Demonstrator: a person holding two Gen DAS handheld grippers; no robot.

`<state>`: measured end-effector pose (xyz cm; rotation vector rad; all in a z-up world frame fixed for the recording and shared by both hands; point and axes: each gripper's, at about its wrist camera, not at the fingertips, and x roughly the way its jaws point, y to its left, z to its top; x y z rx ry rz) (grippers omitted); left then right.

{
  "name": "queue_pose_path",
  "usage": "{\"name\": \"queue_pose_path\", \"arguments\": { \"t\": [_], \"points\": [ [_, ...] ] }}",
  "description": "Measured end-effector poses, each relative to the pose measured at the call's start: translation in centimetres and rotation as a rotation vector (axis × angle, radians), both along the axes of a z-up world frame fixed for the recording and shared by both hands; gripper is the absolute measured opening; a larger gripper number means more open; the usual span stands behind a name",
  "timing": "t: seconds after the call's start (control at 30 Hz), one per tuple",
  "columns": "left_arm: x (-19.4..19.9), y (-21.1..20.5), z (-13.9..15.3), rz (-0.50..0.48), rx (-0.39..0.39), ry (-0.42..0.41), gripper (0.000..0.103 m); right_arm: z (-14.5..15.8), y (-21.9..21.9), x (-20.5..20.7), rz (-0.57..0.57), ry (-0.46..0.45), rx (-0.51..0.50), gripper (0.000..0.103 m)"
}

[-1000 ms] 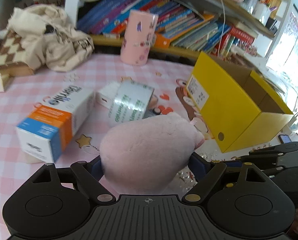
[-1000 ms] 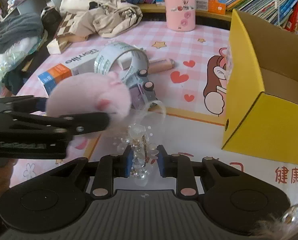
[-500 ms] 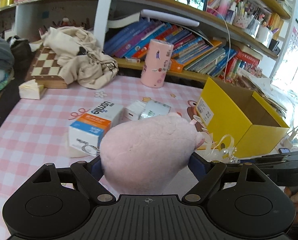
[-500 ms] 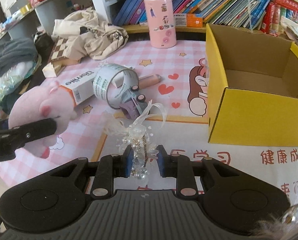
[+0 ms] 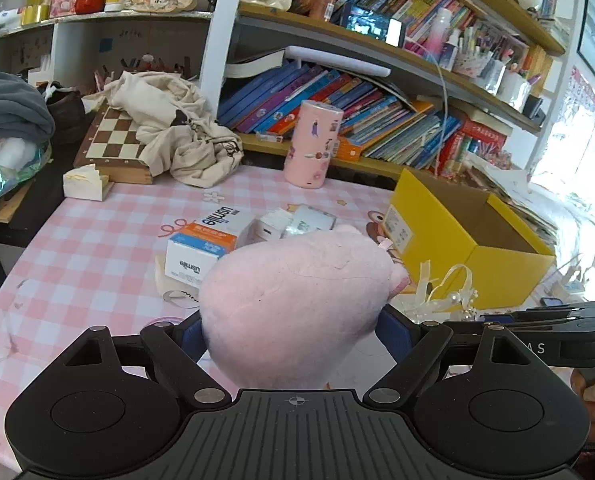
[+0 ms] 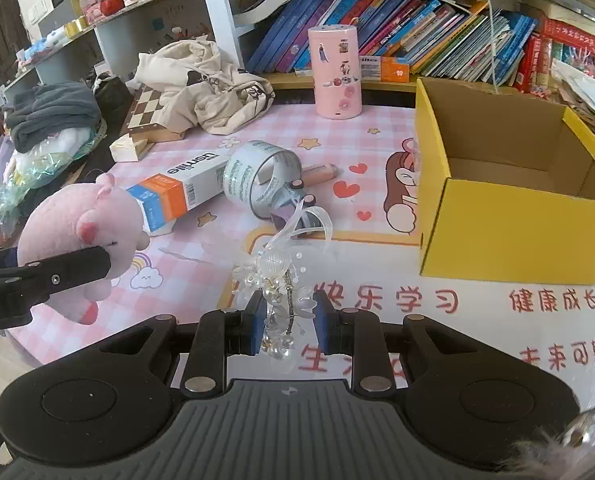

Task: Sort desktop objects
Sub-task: 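Lift the pig with the left gripper while the right lifts the bracelet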

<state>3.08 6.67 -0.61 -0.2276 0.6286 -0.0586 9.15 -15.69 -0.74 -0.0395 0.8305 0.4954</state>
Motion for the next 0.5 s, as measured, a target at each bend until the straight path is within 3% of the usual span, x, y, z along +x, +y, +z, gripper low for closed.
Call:
{"name": "queue_pose_path", "arguments": {
  "t": [0.37,0.5],
  "points": [
    [-1.4,-1.6,0.1,-0.071,-0.004,-0.010,0.086,0.6,-1.9,-3.0,-0.054,-0.015,0.000,0.021],
    [-1.6,-2.2,0.0,-0.095,-0.010,-0.013,0.086,0.4,-2.5,-3.6,-0.072,-0.009,-0.018,0.007]
  ]
}}
